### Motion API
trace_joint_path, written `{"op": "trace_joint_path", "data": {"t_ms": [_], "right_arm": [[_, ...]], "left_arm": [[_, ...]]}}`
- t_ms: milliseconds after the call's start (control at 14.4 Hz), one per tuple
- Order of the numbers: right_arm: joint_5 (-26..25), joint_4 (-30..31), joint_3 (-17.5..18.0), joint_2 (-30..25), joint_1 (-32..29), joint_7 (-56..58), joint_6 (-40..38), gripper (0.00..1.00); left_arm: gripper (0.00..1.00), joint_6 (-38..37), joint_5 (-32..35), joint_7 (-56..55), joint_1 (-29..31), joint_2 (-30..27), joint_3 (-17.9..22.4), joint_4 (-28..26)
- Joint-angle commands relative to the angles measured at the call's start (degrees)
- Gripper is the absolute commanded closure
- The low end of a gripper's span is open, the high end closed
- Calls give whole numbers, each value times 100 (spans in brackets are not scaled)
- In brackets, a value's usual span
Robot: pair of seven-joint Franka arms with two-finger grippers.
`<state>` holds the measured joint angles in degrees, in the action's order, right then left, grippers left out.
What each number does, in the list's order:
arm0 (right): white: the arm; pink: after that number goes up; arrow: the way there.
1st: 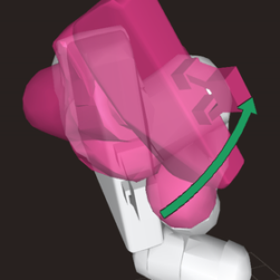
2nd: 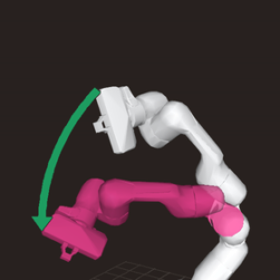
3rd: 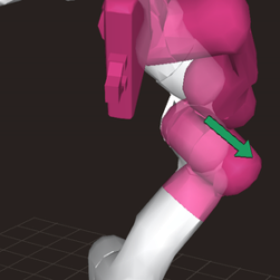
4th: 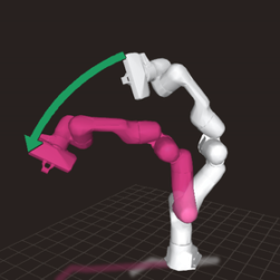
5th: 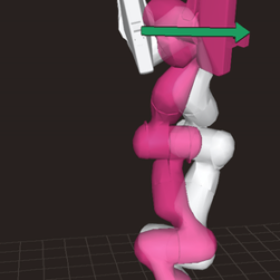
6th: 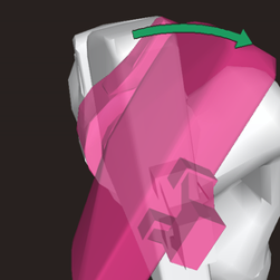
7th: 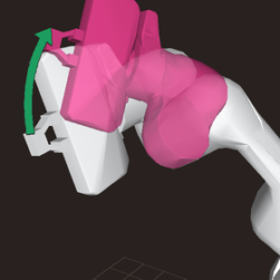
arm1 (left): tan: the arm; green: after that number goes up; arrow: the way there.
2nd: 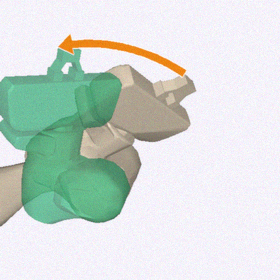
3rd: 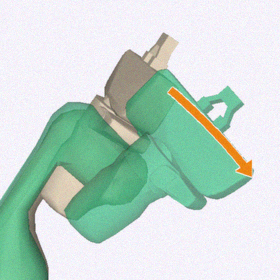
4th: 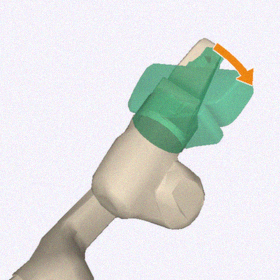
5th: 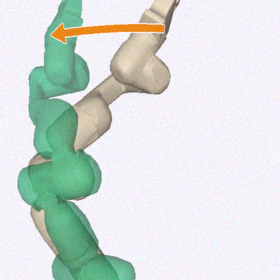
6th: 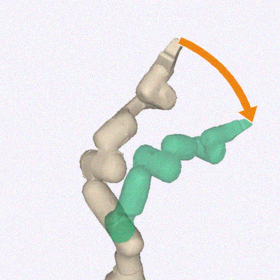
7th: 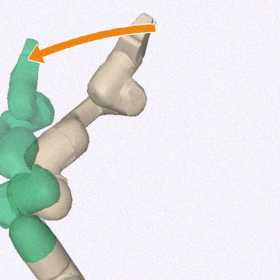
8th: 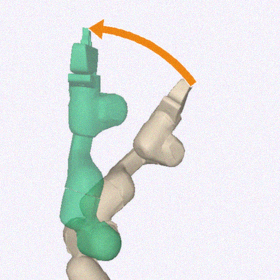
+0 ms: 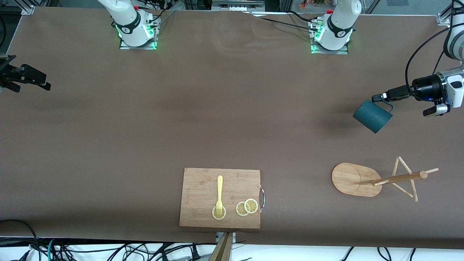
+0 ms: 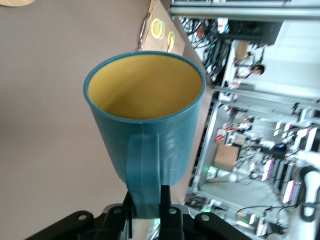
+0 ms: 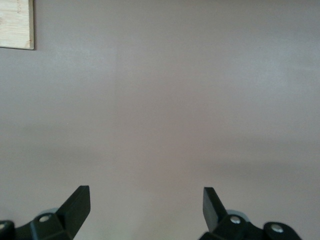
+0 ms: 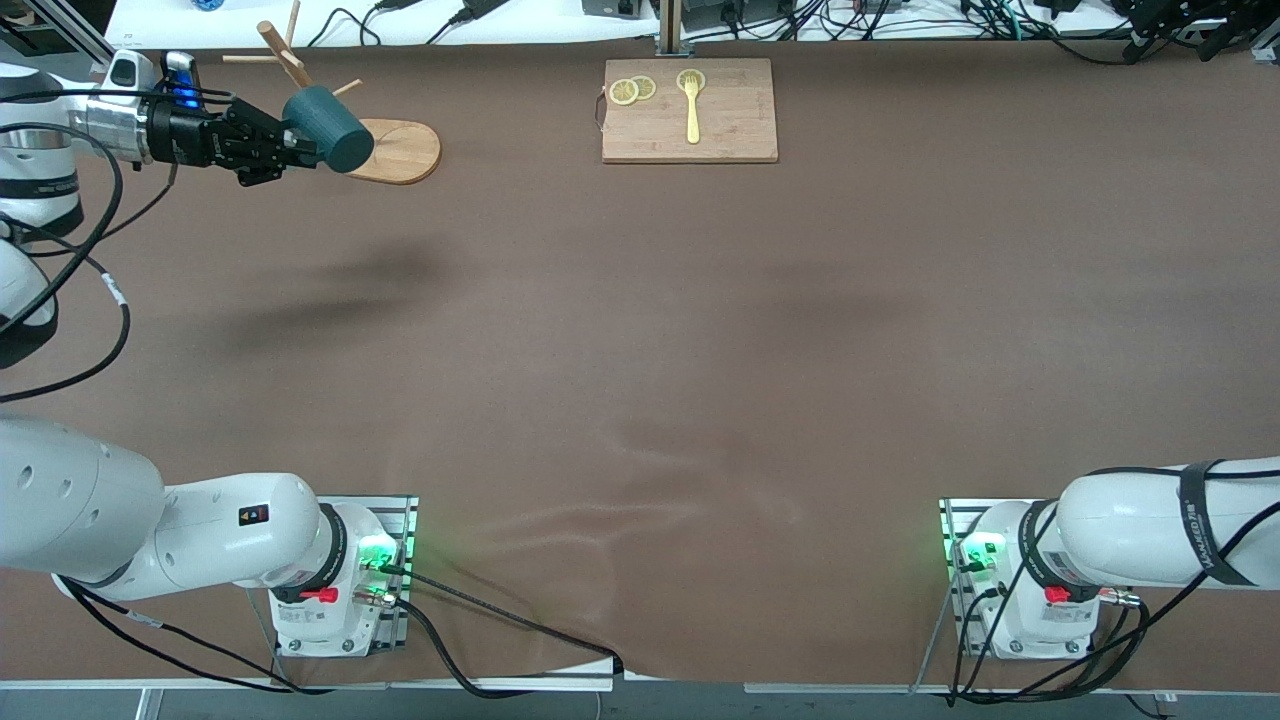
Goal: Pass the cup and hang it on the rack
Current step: 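Lower the mug onto a rack peg with the left gripper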
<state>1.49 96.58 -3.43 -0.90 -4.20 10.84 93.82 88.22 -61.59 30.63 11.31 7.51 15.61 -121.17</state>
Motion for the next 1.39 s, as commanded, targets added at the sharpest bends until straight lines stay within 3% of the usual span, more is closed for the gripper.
{"op": "trace_joint_path", "data": {"t_ms": [0, 835, 1323], "right_arm": [[-8, -131, -26, 73, -19, -3, -101, 0], [0, -131, -27, 73, -10, -3, -109, 0], [9, -131, -44, 73, -19, -3, -109, 0]], "left_arm": [[100, -147, -537, -84, 73, 425, -5, 286], [100, -383, -1583, -93, 204, 1735, -14, 1595], [100, -822, -2207, -84, 441, 2386, -23, 1965]]}}
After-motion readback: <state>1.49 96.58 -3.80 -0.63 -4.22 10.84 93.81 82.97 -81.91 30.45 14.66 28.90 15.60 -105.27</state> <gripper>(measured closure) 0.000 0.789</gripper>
